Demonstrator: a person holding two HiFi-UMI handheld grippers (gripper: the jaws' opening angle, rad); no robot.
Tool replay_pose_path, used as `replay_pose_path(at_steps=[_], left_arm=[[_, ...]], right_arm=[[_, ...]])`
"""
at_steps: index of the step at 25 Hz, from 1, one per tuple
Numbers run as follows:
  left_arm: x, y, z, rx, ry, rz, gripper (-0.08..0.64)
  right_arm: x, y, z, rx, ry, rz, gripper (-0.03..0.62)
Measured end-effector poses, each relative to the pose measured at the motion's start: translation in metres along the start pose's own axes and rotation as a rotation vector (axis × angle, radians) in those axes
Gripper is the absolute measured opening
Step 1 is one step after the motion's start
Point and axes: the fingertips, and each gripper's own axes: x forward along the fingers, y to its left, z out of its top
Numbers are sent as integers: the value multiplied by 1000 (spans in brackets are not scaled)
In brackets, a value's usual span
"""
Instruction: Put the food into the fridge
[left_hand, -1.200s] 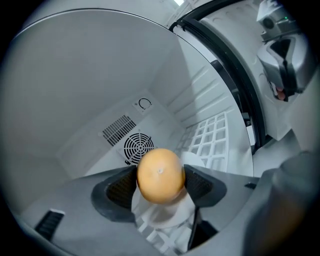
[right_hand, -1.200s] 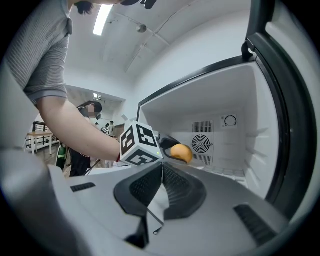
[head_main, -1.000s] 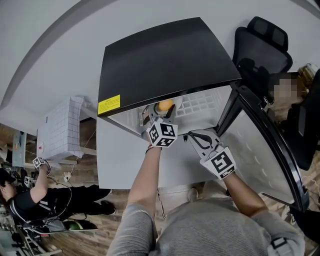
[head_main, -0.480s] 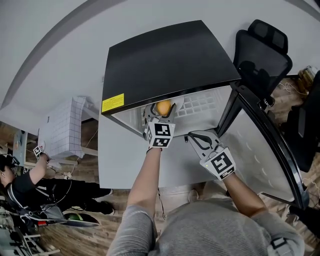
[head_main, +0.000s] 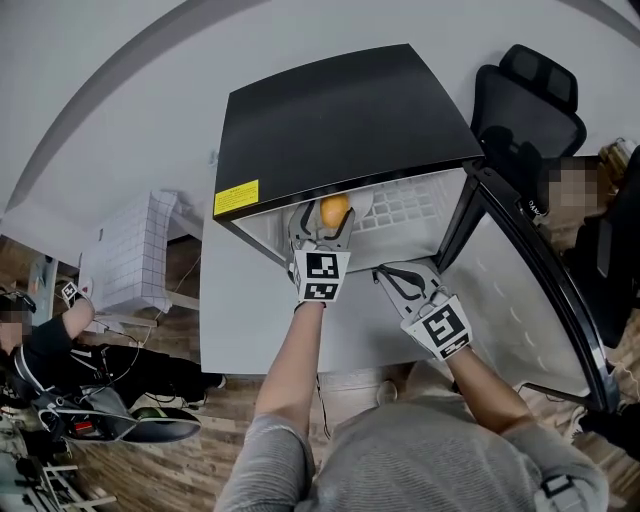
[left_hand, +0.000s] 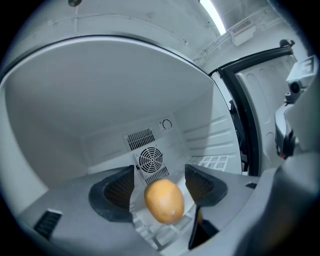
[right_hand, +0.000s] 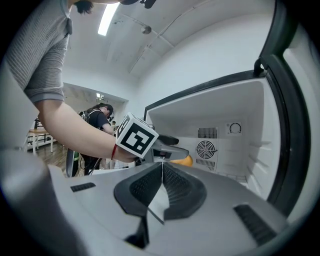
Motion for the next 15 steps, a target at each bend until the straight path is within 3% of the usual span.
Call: replay_pose_path(at_steps=[5,11,15], left_arm=[[-23,-3,25,-45,-85,-3,307],[-55,-11,32,-149,-134,-20,307],[-77,-23,31,-168,-147,-48,304]], right_arm=[[-3,6,5,-9,4,5,13],[-7,14,12,-23,1,7,14],[-12,18,11,-14,-15,-5,14]])
